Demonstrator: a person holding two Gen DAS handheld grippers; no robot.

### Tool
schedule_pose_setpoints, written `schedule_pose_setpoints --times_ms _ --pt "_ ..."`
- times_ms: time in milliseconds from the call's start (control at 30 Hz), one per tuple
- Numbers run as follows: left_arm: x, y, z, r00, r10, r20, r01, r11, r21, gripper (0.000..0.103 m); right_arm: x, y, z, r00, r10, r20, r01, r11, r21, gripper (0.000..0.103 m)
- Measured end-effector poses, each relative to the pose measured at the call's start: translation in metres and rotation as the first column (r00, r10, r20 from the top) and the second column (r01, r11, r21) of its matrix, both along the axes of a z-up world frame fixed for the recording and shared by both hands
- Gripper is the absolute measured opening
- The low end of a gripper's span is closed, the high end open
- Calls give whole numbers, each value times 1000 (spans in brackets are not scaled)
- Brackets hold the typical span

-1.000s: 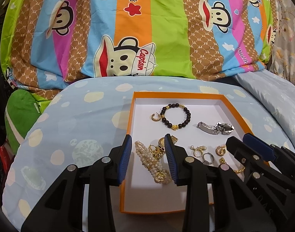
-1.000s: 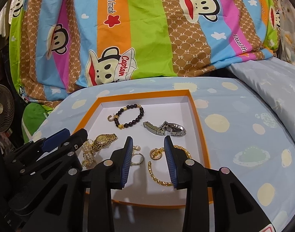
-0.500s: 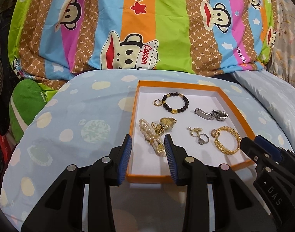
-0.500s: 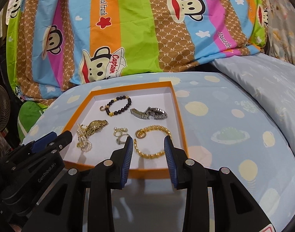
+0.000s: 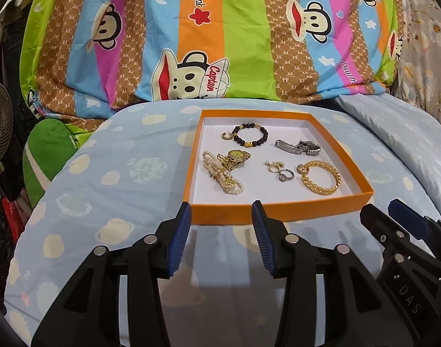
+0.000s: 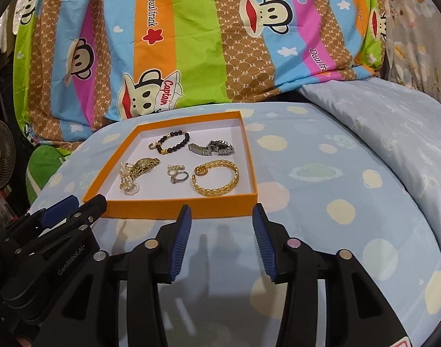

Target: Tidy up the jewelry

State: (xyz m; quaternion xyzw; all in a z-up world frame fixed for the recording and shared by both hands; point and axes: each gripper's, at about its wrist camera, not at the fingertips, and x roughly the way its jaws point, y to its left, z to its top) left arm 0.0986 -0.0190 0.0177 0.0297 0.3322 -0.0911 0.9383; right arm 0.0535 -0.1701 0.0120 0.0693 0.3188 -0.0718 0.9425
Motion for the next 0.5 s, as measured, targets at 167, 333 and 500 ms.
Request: schedule_pose_setpoints --times_ms 167,333,500 --pt "-12 -2 0 1000 -10 -1 10 1000 10 42 -16 8 5 999 -22 29 24 998 -62 70" --pt "-22 0 0 1000 -1 -6 1 1000 10 43 -28 6 7 998 -44 43 46 997 -58 77" --pt "-32 1 0 1000 23 -2 -23 999 26 53 -33 3 5 996 -86 14 87 995 -49 86"
